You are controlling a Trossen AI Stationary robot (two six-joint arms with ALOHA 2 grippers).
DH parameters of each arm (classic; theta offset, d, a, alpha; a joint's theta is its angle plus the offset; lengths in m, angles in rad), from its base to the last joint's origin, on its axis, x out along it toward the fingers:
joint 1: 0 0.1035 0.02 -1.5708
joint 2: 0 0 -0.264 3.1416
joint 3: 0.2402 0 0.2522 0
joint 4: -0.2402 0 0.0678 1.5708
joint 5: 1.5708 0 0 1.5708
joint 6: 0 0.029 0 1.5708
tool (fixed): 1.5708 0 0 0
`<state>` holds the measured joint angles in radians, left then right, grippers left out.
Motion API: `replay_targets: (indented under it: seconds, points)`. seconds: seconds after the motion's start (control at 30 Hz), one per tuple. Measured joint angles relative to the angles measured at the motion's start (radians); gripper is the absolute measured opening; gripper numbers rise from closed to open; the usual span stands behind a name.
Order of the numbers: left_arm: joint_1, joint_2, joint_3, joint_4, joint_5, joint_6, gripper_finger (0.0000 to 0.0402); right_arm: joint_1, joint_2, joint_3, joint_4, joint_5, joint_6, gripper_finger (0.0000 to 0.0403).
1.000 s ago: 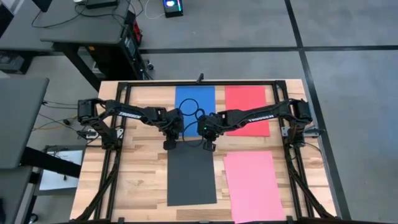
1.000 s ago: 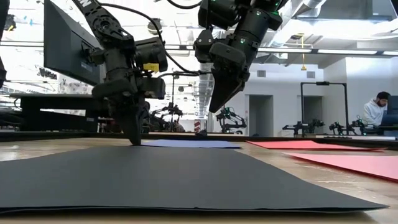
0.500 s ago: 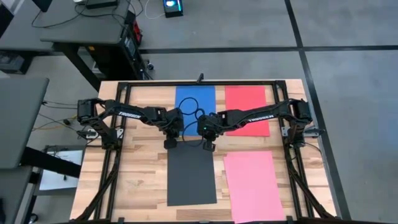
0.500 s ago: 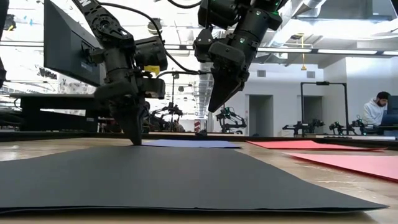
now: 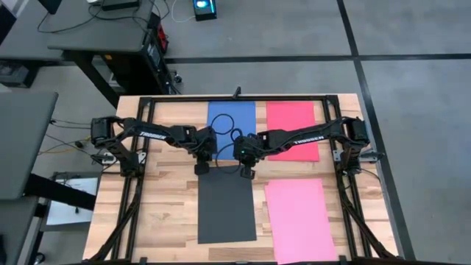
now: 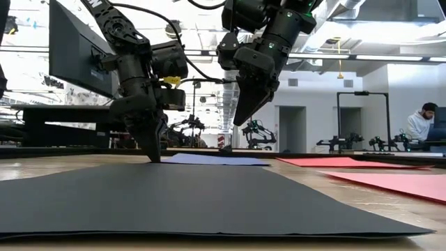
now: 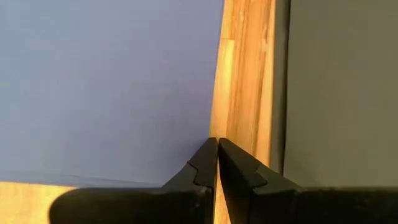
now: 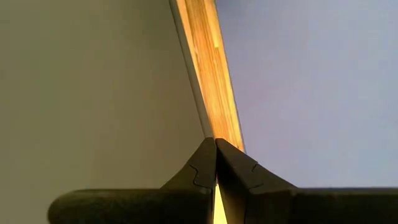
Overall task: Organize paper
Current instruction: Adjust the stacked colored papers
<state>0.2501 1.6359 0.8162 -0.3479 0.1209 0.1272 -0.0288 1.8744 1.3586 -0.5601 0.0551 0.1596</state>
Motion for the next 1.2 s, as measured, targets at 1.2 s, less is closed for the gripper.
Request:
replay_targets:
  seconds: [1.2]
  points:
    - [0.218,-0.213,-0.228,0.128,0.057,-0.008,0.0,-0.23,-0.035,-0.302,0.141,0.06,0.106,0.0]
